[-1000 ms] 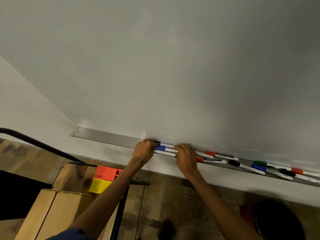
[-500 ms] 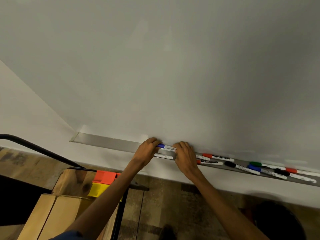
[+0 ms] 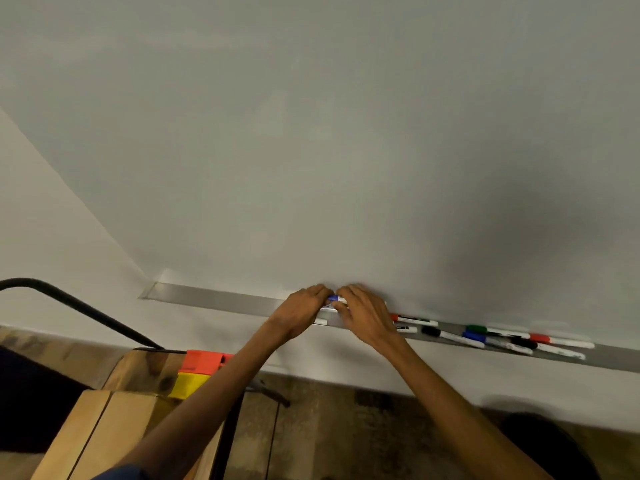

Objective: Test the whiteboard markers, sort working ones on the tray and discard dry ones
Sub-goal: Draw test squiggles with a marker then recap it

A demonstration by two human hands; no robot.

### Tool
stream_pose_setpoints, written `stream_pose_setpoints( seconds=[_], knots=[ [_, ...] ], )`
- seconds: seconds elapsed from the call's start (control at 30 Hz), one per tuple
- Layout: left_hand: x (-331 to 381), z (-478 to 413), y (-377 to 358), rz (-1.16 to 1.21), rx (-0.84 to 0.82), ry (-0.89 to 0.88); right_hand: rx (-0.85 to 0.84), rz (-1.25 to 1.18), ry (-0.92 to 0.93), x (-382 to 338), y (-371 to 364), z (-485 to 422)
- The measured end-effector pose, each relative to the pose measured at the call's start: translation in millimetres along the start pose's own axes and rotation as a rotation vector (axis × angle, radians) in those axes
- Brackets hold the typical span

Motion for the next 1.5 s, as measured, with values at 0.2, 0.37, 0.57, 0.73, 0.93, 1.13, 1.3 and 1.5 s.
stream_pose_setpoints(
  seconds=[0.2, 0.37, 0.57, 0.73, 0.93, 1.13, 1.3, 1.5],
  knots=[
    [49, -4, 15, 0.005, 0.024, -0.043, -0.043, 0.149, 0.010, 19, 43, 23],
    [89, -3, 32, -0.035, 0.085, -0.098, -0.121, 0.142, -0.039, 26, 78, 32],
    [73, 9, 78, -0.049, 0.328, 0.012, 0.143, -0.058, -0.335, 97, 141, 76],
    [144, -16, 98, -0.067, 0.524, -0.060, 0.309, -0.315, -0.337, 78, 186, 63],
    [205, -45, 166, 0.119, 0.818, -0.058, 0.530, -0.630, -0.187, 32, 283, 42],
    [251, -74, 265, 0.139, 1.148, -0.104, 0.688, -0.614, 0.034, -8, 400, 14],
    [276, -102, 336, 0.062, 1.298, -0.168, 0.728, -0.721, 0.109, -29, 466, -16],
    [279, -131, 401, -0.048, 1.363, -0.185, 0.685, -1.010, 0.166, -40, 504, -37]
  ],
)
Point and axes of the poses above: each hand's wrist, its own z-axis away from the middle knuckle, its own y-axis out of the back of the hand, x = y × z, the point moved 3 cm from there along -z, towards the middle knuckle, and after that the axes turned 3 degrees about -z, right-handed, at the moved point
